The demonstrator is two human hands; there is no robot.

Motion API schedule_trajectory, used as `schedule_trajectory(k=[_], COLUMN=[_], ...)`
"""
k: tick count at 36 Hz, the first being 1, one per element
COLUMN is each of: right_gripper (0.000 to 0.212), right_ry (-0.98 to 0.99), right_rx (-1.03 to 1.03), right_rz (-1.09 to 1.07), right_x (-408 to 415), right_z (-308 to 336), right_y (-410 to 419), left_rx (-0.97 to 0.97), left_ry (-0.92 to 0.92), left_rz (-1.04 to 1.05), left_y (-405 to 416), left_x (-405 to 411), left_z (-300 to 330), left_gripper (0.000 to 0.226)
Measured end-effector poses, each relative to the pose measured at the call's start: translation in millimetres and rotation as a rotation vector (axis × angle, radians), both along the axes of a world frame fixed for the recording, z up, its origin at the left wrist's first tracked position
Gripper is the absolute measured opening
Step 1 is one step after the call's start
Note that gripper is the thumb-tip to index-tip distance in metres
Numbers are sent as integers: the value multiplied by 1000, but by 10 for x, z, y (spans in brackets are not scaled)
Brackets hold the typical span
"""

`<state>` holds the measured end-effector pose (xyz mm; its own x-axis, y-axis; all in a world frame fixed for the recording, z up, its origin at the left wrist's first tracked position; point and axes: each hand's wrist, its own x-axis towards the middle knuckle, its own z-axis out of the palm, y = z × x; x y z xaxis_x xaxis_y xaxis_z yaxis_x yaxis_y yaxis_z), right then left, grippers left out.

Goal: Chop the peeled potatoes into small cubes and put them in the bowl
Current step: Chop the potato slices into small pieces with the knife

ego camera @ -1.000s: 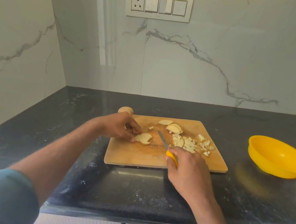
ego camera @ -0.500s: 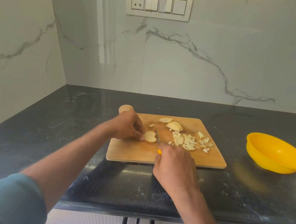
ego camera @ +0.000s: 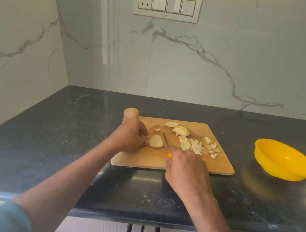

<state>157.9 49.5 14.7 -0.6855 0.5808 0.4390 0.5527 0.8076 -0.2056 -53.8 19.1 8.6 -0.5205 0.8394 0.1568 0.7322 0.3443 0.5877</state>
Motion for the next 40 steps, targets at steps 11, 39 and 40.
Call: schedule_trajectory(k=[11, 39, 40], right_gripper=[30, 22, 23], right_ry=[8, 31, 24], right_rx=[-31, -36, -43], right_rz=[-14, 25, 33], right_x=[-27, -239, -238], right_z=[3, -130, -125], right_y=[29, 31, 41], left_rx=[-9, 137, 133], left_ry=[-16, 10, 4], left_rz=[-126, -61, -51], left_y=[11, 85, 84], left_x=[104, 145, 149], left_z=[5, -121, -123], left_gripper=[50, 29, 31])
